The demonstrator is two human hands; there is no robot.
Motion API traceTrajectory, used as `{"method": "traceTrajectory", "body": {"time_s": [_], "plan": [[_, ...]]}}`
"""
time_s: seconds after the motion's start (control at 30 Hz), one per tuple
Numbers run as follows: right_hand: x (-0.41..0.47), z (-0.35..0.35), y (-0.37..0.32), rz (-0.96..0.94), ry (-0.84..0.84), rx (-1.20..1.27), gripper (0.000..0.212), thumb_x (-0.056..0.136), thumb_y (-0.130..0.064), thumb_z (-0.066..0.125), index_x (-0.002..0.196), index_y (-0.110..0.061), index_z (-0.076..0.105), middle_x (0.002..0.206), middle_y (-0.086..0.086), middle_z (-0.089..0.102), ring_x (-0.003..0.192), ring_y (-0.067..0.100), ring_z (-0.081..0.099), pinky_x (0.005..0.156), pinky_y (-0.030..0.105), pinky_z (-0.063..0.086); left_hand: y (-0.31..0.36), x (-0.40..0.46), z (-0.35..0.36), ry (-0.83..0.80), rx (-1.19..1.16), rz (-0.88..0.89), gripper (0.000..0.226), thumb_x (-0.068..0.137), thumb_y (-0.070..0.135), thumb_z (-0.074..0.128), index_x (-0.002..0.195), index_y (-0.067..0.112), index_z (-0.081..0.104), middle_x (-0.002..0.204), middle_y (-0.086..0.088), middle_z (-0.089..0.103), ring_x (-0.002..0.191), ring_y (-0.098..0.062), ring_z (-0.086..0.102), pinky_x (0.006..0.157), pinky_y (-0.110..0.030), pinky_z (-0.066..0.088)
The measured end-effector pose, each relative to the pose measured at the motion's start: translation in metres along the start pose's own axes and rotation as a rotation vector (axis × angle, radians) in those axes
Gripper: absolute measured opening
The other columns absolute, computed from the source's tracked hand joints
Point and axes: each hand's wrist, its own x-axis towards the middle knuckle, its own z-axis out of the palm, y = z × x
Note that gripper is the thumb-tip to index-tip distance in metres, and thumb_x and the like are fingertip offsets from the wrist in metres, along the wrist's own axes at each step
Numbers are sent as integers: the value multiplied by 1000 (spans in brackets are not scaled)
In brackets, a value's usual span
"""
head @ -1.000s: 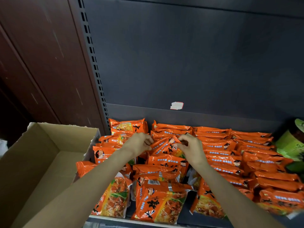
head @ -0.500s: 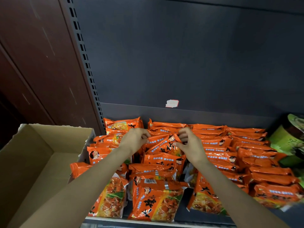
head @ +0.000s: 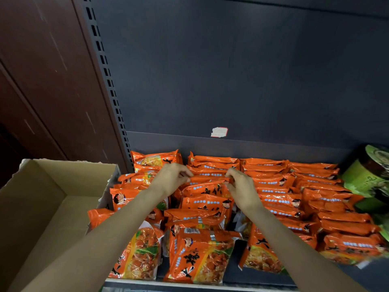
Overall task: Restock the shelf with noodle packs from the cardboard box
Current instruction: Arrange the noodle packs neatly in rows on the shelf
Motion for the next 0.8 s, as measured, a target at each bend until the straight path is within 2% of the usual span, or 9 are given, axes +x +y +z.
{"method": "traceTrajectory", "body": {"time_s": [0.07, 0.13, 0.27, 0.33, 0.4, 0.53, 0.6, 0.7, 0.8], "plan": [[-1, -3, 3, 16, -29, -51, 24, 87, -6, 62, 109, -16, 56, 113, 0, 57, 94, 11, 55, 77, 9, 40, 2, 2, 2, -42, 4, -4, 23, 87, 7, 63, 108, 13, 69, 111, -1, 67, 102, -10, 61, 91, -18, 47], [-1, -7, 2, -20, -59, -75, 36, 86, -14, 66, 119, -23, 55, 118, -4, 52, 105, 11, 53, 87, 20, 43, 1, 4, 3, -52, -9, -12, 25, 87, 5, 62, 110, 13, 68, 115, -2, 65, 107, -12, 60, 94, -19, 45], [-1, -9, 0, -60, -31, -178, 15, 88, -20, 64, 103, -20, 65, 112, -5, 56, 102, 11, 55, 78, 22, 46, 1, 3, 3, -82, -27, -12, 24, 88, 12, 63, 112, 15, 67, 117, -1, 65, 111, -13, 58, 95, -21, 43], [-1, -7, 3, -42, 1, -218, 11, 87, -19, 65, 99, -19, 66, 112, -4, 58, 106, 13, 54, 81, 25, 49, 2, 2, 0, -102, -28, -9, 26, 88, 19, 64, 113, 16, 67, 120, 0, 63, 114, -14, 56, 97, -24, 42], [-1, -4, 5, -52, 6, -272, 11, 86, -19, 66, 97, -17, 68, 114, -3, 59, 112, 14, 52, 89, 29, 49, 0, 2, -2, -123, 14, -8, 30, 86, 24, 65, 116, 20, 65, 122, 1, 61, 117, -16, 52, 100, -29, 41], [-2, -1, 6, -32, -117, -365, 19, 88, -26, 64, 105, -19, 69, 118, 0, 58, 114, 18, 49, 101, 34, 42, -6, -4, -1, -160, 96, 6, 35, 86, 26, 66, 121, 24, 61, 128, 1, 55, 121, -18, 47, 104, -34, 39], [-4, -3, 5, -54, -112, -333, 25, 90, -30, 60, 112, -21, 66, 119, -1, 57, 115, 16, 47, 100, 32, 40, -5, -8, -1, -141, 103, 28, 36, 86, 25, 66, 122, 23, 60, 130, 2, 53, 124, -18, 46, 107, -35, 37], [-8, -10, 1, -125, -87, -226, 24, 90, -34, 59, 111, -23, 63, 116, -6, 53, 114, 11, 43, 96, 27, 40, -3, -14, -1, -74, 99, 77, 34, 85, 24, 66, 119, 20, 61, 126, 3, 50, 119, -13, 46, 105, -29, 38], [-15, -10, -5, -161, -199, -201, 27, 87, -34, 63, 111, -24, 62, 117, -7, 51, 115, 10, 41, 98, 28, 40, -6, -23, -1, -37, 116, 96, 29, 84, 25, 68, 112, 22, 65, 122, 6, 45, 119, -11, 42, 104, -27, 37]]}}
